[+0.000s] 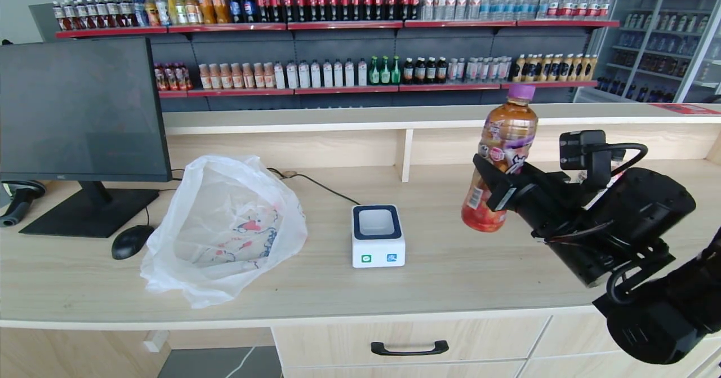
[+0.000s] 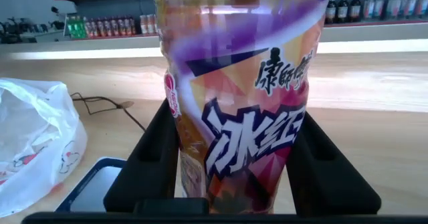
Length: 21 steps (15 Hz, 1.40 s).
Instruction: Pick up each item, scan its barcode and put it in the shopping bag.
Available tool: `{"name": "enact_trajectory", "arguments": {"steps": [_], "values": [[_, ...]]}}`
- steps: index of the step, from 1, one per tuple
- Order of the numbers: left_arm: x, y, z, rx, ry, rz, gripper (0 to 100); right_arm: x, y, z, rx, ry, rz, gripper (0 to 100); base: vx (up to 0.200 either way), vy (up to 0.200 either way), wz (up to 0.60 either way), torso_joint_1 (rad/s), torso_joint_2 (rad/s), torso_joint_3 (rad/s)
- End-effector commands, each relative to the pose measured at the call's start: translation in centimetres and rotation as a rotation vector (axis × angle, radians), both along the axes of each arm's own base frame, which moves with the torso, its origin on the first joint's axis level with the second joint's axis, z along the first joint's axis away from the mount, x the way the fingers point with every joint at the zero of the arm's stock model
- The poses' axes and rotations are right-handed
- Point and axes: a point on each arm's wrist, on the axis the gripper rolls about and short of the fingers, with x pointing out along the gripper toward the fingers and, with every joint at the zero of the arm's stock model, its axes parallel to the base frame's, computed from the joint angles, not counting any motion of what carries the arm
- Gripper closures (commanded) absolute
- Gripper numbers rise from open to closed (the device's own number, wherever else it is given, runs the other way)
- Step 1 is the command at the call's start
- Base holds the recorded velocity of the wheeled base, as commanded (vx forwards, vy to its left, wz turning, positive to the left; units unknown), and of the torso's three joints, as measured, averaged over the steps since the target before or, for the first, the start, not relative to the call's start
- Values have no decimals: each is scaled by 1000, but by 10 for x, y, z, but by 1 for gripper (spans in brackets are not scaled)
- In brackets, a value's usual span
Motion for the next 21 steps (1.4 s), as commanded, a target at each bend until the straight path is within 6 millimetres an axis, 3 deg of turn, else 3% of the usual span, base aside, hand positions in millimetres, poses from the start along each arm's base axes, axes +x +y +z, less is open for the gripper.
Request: {"name": "enact_trajectory", "arguments": {"steps": [1, 7, 9, 11, 15, 21], "values": [[0, 0, 0, 0, -1, 1, 0, -42, 6, 19, 17, -39, 78, 100, 0, 0, 0, 0, 0, 0], [0, 0, 0, 0, -1, 1, 0, -100, 3, 37, 80, -79, 206, 100, 0, 0, 0, 0, 0, 0], [0, 0, 0, 0, -1, 1, 0, -120, 12, 44, 171, -71, 332, 100, 0, 0, 0, 0, 0, 0], [0, 0, 0, 0, -1, -1, 0, -122, 16, 43, 186, -54, 363, 100, 0, 0, 0, 0, 0, 0], [0, 0, 0, 0, 1, 1, 0, -122, 28, 35, 378, 94, 476, 100, 0, 0, 0, 0, 0, 0], [0, 0, 0, 0, -1, 1, 0, -129, 44, 44, 610, 200, 639, 100, 0, 0, 0, 0, 0, 0]]}}
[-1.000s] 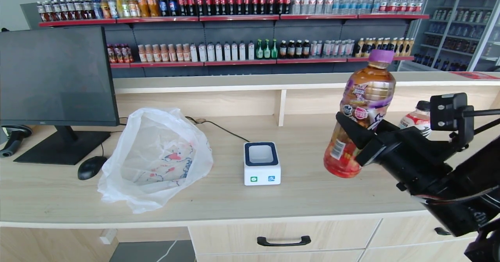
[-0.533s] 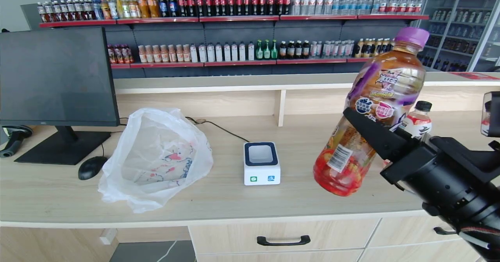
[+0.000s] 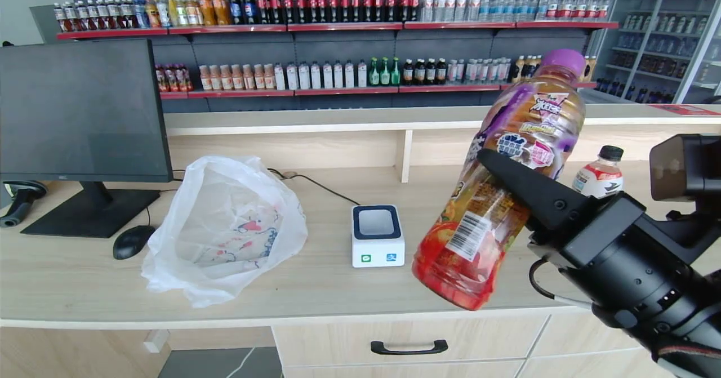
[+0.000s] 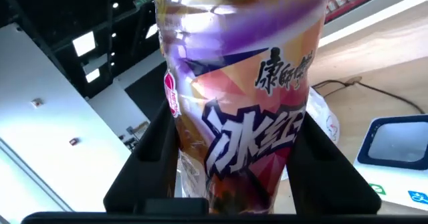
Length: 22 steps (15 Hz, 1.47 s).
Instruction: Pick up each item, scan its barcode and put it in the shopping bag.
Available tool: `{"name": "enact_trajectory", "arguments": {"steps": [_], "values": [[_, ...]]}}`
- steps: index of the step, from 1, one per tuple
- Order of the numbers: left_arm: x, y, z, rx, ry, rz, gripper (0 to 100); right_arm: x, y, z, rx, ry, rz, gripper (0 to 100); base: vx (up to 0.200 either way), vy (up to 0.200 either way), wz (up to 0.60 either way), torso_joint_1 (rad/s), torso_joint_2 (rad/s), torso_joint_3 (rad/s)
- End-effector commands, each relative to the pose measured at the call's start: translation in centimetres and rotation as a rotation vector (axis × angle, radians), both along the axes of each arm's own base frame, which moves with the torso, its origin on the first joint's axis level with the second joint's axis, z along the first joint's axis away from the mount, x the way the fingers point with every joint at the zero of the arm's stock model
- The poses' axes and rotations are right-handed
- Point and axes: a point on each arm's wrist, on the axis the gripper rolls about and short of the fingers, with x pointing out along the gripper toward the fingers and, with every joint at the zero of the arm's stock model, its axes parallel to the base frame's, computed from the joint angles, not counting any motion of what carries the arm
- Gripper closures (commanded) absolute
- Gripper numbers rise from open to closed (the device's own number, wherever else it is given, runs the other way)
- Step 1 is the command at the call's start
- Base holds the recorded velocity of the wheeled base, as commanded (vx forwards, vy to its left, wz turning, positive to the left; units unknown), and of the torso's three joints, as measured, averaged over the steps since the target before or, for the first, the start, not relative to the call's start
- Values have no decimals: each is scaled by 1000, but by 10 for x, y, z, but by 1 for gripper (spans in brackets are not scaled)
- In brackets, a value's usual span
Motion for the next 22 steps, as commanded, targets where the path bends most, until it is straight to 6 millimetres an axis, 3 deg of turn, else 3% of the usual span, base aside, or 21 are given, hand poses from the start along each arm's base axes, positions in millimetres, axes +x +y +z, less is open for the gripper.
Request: {"name": "enact_trajectory", "arguments": {"steps": [1, 4, 7, 22], "values": [[0, 0, 0, 0, -1, 1, 0, 0, 3, -1, 15, 21, 22, 100, 0, 0, 0, 0, 0, 0], [0, 0, 0, 0, -1, 1, 0, -3, 2, 2, 41, 22, 40, 100, 0, 0, 0, 0, 0, 0], [0, 0, 0, 0, -1, 1, 0, -19, 7, 11, 61, -8, 130, 100, 0, 0, 0, 0, 0, 0], [0, 0, 0, 0, -1, 1, 0, -25, 3, 11, 56, -21, 184, 100, 0, 0, 0, 0, 0, 0]]}}
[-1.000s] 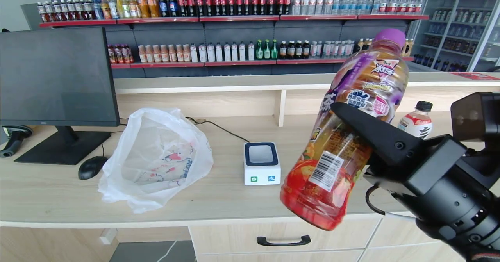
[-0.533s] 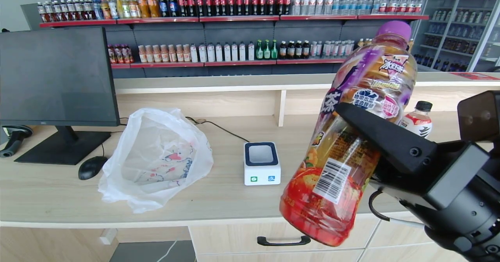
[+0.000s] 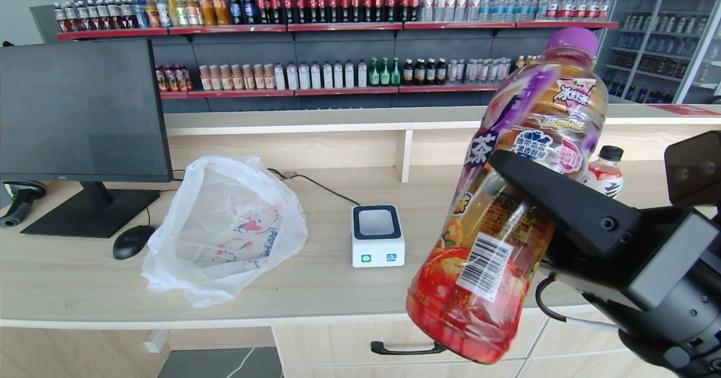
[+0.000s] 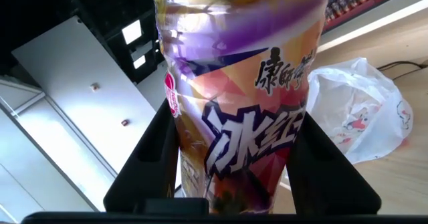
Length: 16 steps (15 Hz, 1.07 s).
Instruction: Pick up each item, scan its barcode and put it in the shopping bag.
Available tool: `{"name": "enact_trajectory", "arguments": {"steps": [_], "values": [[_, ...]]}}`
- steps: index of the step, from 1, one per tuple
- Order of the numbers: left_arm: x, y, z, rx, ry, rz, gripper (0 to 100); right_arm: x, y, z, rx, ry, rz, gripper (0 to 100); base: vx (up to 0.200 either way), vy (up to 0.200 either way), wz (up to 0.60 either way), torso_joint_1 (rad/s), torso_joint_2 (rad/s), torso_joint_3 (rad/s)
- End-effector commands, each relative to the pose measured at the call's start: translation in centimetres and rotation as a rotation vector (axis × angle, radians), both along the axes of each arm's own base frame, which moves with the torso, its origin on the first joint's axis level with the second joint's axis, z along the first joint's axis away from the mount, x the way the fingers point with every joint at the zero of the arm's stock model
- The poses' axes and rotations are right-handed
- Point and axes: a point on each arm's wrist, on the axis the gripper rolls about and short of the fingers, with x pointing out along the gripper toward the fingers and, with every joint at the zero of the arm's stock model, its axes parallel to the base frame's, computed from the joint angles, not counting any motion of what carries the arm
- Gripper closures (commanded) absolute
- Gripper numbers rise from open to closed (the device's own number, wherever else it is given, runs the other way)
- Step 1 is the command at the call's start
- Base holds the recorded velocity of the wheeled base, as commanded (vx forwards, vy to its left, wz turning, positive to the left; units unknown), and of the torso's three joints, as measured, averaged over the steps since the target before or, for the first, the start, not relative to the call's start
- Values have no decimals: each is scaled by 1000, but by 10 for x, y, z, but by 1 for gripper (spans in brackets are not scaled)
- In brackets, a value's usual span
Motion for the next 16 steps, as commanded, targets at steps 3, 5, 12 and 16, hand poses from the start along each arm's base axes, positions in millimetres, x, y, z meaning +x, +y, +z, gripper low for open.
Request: {"name": "enact_trajectory", "arguments": {"steps": [3, 5, 12, 16], "values": [[0, 0, 0, 0, 1, 1, 0, -1, -2, 1, 1, -6, 5, 100, 0, 0, 0, 0, 0, 0], [0, 0, 0, 0, 1, 1, 0, -1, -1, 1, -2, -13, 3, 100, 0, 0, 0, 0, 0, 0], [0, 0, 0, 0, -1, 1, 0, -2, -3, -12, -208, -187, -94, 100, 0, 0, 0, 0, 0, 0], [0, 0, 0, 0, -1, 1, 0, 8, -1, -22, -355, -290, -197, 100, 0, 0, 0, 0, 0, 0]]}}
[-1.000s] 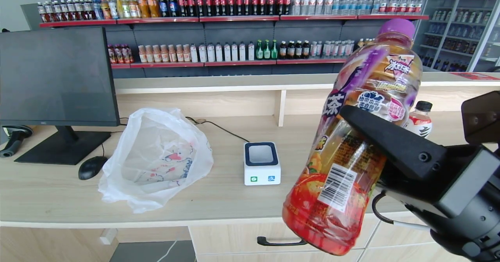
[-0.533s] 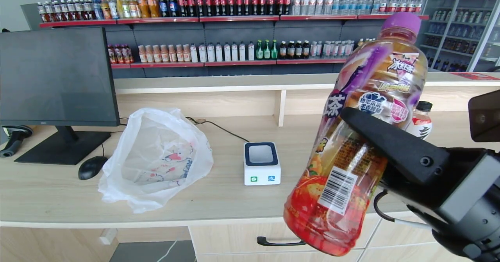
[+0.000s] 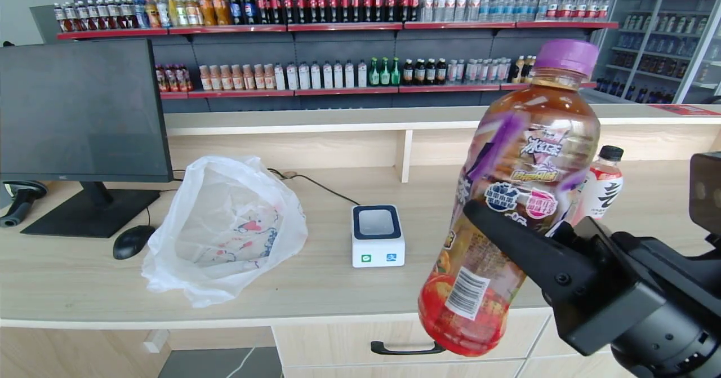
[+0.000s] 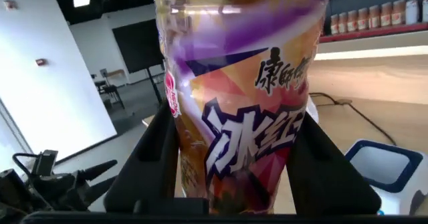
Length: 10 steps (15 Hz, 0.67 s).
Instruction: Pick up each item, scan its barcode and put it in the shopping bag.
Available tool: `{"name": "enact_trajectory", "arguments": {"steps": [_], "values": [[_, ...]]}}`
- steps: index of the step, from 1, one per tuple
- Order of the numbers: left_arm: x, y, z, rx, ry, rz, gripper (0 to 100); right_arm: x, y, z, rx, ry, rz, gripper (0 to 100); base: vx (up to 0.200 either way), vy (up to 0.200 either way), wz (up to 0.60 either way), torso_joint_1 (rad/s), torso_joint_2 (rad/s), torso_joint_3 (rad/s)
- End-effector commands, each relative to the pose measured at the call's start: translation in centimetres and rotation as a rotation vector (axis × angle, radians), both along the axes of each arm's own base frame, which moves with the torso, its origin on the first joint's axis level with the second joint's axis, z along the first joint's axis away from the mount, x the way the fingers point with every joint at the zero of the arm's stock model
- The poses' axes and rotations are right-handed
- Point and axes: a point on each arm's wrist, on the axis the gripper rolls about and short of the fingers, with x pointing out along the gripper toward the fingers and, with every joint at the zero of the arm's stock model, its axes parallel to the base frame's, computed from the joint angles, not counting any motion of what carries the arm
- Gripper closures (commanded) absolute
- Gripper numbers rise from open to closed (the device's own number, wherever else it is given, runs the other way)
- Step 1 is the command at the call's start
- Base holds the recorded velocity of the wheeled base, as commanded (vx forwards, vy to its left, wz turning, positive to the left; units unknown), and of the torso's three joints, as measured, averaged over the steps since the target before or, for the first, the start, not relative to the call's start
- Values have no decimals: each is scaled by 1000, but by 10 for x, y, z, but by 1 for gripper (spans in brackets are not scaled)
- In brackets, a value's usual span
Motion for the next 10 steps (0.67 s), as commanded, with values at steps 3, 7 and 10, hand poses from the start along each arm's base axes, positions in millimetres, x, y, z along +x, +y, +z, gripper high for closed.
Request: {"name": "enact_trajectory", "arguments": {"steps": [3, 7, 10], "values": [[0, 0, 0, 0, -1, 0, 0, 22, -8, -10, -112, -57, -148, 100, 0, 0, 0, 0, 0, 0], [0, 0, 0, 4, -1, -1, 0, 53, -38, -15, -191, -79, -415, 100, 0, 0, 0, 0, 0, 0], [0, 0, 0, 4, -1, -1, 0, 59, -38, -12, -170, -71, -491, 100, 0, 0, 0, 0, 0, 0]]}}
